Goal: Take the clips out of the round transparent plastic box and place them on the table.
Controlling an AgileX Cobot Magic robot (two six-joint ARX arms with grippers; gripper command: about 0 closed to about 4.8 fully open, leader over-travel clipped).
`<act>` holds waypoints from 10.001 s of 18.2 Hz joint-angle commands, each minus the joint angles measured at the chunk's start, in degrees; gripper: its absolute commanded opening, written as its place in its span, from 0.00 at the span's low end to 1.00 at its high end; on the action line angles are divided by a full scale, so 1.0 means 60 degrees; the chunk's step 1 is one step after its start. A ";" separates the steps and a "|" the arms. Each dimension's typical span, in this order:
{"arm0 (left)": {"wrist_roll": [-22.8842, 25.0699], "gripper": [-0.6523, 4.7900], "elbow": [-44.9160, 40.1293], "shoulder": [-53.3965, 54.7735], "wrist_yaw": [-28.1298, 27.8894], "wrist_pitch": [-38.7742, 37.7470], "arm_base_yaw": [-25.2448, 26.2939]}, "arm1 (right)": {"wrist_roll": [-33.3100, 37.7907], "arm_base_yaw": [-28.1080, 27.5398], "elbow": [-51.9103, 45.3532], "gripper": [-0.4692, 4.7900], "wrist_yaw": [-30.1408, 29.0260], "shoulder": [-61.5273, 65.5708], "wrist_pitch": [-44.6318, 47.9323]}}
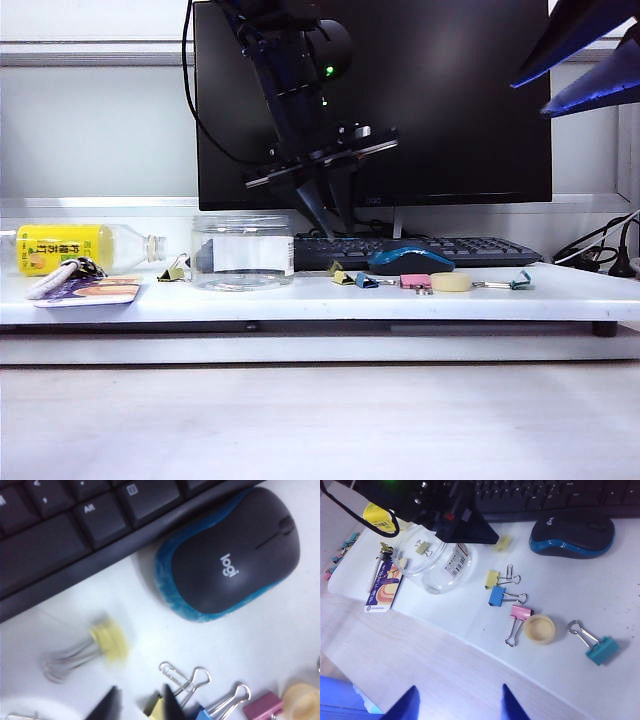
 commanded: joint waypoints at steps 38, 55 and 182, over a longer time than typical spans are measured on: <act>0.3756 0.36 -0.5439 -1.5016 -0.2652 0.1260 -0.0182 | -0.1654 -0.1308 -0.0200 0.49 0.2612 -0.4200 0.0415; 0.2892 0.36 -1.2007 -2.0087 -0.3034 0.1206 -0.0189 | -0.2339 -0.1293 -0.0342 0.49 0.0816 -0.4991 -0.1260; 0.1934 0.11 -2.1693 -2.2057 -0.0969 0.9118 0.5421 | -0.0157 -0.1453 -0.6943 0.08 0.3858 -0.8699 0.2131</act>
